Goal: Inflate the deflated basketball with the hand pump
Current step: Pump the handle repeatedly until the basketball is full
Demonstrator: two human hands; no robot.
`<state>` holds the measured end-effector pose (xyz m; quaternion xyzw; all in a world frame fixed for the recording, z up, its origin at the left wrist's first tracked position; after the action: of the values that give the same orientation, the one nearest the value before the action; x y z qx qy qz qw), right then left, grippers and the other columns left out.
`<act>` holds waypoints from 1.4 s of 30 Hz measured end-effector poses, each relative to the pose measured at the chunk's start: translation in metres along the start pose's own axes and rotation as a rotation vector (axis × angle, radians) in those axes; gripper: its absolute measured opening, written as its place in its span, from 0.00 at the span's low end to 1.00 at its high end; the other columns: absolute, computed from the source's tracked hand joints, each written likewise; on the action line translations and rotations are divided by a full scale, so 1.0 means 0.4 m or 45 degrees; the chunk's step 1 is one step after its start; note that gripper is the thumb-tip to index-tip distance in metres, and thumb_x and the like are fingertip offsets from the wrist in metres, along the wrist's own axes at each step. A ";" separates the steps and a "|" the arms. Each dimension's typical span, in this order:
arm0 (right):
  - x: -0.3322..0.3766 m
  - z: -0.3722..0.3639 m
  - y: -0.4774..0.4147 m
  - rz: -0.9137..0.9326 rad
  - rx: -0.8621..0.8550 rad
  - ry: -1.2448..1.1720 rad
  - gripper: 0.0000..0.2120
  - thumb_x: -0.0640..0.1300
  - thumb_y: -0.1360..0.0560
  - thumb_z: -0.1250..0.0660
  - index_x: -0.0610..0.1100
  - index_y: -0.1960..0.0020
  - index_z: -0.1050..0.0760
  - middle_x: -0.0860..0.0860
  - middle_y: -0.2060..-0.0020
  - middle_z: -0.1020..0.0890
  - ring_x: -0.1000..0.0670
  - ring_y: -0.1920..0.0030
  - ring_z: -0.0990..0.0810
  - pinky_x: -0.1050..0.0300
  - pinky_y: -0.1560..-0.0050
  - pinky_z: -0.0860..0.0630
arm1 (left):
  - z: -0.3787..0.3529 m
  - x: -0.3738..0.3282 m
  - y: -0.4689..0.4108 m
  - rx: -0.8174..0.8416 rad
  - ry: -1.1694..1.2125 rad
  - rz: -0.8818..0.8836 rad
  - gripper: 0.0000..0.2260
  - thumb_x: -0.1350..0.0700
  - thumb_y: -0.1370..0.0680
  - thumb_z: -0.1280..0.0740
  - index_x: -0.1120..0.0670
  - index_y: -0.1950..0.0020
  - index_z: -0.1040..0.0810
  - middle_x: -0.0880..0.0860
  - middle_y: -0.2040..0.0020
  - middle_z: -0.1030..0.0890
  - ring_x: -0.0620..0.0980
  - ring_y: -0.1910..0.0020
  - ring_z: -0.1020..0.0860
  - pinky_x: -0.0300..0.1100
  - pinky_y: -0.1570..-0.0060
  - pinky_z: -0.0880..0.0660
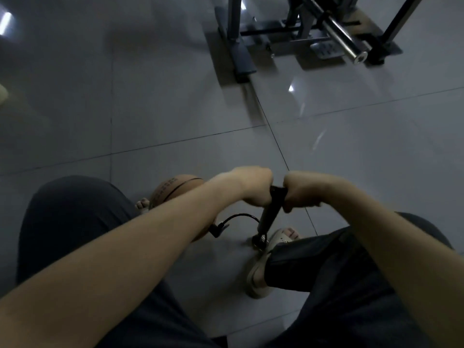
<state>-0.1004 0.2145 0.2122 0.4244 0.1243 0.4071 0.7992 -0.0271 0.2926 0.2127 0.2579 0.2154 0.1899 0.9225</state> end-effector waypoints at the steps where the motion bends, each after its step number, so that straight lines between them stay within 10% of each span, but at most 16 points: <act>1: 0.001 0.026 0.016 0.003 -0.012 -0.031 0.05 0.39 0.28 0.28 0.39 0.57 0.22 0.47 0.72 0.24 0.50 0.74 0.28 0.58 0.73 0.29 | 0.034 -0.005 0.008 -0.025 -0.003 -0.013 0.09 0.52 0.23 0.30 0.53 0.61 0.26 0.51 0.64 0.22 0.50 0.67 0.25 0.42 0.69 0.28; 24: -0.081 -0.277 -0.217 0.022 -0.049 0.200 0.07 0.46 0.26 0.34 0.44 0.54 0.31 0.49 0.62 0.26 0.44 0.59 0.25 0.54 0.59 0.27 | -0.322 0.037 -0.153 0.102 0.058 0.023 0.09 0.51 0.24 0.32 0.54 0.55 0.29 0.57 0.50 0.19 0.58 0.58 0.24 0.44 0.62 0.31; 42: -0.015 0.050 0.024 0.019 0.001 -0.059 0.05 0.38 0.28 0.29 0.40 0.60 0.24 0.48 0.74 0.27 0.51 0.77 0.30 0.59 0.75 0.31 | 0.051 -0.015 -0.020 0.071 0.050 0.011 0.05 0.56 0.24 0.30 0.58 0.55 0.20 0.53 0.64 0.22 0.51 0.68 0.25 0.41 0.70 0.30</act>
<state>-0.0985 0.2012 0.2311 0.4348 0.1027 0.4031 0.7987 -0.0201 0.2755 0.2257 0.2805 0.2376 0.1927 0.9098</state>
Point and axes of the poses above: each hand's wrist, its own y-axis away from the middle knuckle, its own z-axis out of the back of the hand, x = y × z, the point moved 5 cm from there along -y, towards the middle knuckle
